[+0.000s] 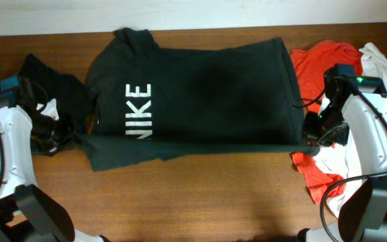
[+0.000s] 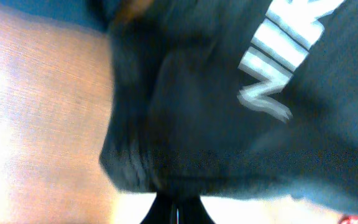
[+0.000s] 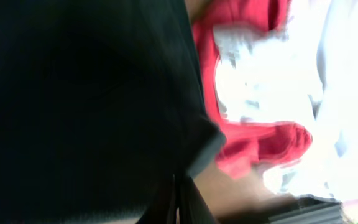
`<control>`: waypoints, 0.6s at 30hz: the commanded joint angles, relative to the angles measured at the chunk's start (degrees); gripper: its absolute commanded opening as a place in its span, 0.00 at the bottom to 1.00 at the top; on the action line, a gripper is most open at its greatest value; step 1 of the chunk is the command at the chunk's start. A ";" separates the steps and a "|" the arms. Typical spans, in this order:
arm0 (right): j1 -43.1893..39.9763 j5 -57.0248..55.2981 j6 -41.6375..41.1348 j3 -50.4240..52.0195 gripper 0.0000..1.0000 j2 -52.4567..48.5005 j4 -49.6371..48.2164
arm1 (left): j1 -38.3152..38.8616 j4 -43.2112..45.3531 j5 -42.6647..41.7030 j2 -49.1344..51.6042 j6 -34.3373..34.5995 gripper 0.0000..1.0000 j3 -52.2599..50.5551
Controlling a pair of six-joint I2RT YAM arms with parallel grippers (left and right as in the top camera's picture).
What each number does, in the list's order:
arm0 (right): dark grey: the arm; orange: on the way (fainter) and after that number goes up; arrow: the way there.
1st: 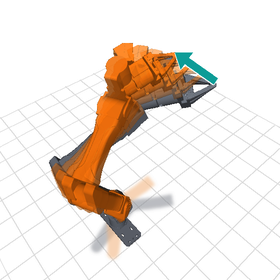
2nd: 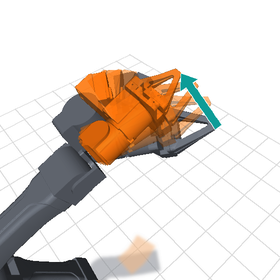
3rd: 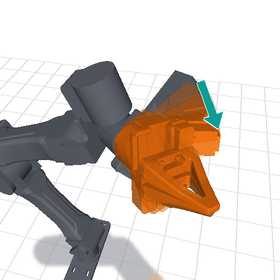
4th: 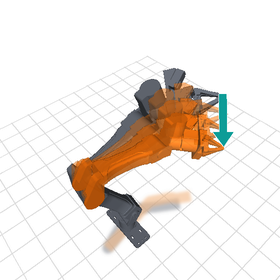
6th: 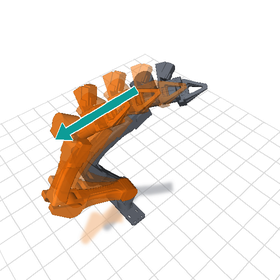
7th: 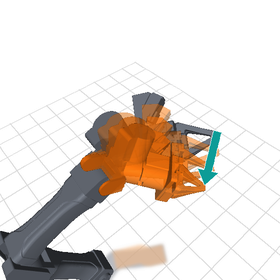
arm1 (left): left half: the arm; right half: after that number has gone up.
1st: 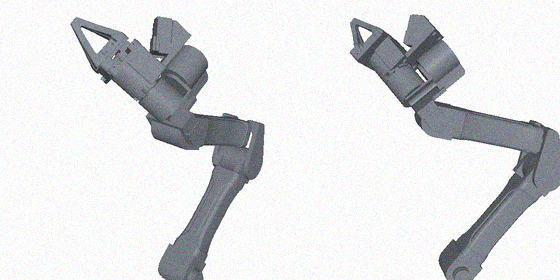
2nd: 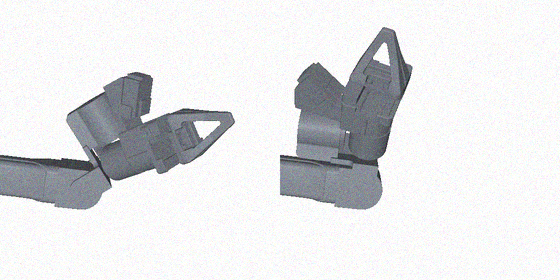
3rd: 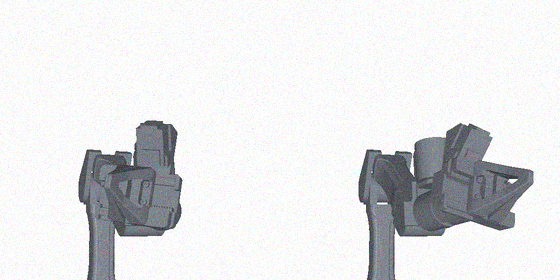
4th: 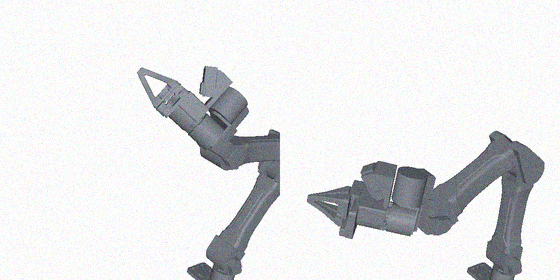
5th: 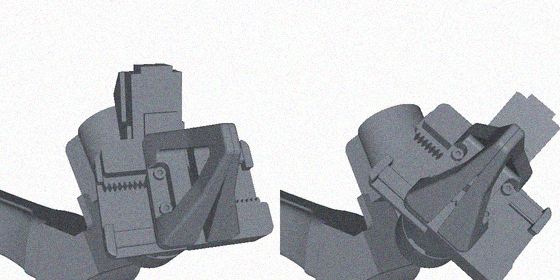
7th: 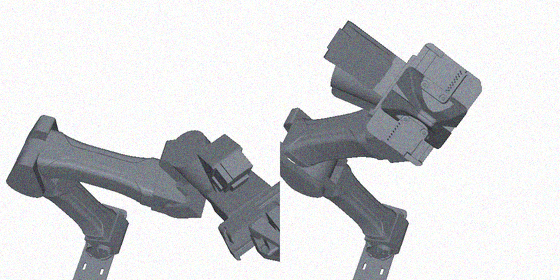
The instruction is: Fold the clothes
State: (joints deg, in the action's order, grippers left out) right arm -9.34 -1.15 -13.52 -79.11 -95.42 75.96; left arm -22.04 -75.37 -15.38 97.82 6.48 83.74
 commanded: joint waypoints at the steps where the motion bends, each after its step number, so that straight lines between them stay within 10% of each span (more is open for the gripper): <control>1: -0.42 2.12 1.31 0.26 0.04 -1.64 -6.86 | 1.27 6.99 -5.29 -1.57 0.59 0.00 -0.52; 18: -0.37 3.82 1.27 0.26 0.04 -11.15 -37.05 | 6.67 36.04 -6.88 11.41 3.39 0.00 -0.57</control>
State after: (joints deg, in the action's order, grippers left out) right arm -9.34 2.46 -12.60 -78.76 -104.64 40.97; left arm -15.14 -42.94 -21.89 106.72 9.54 83.31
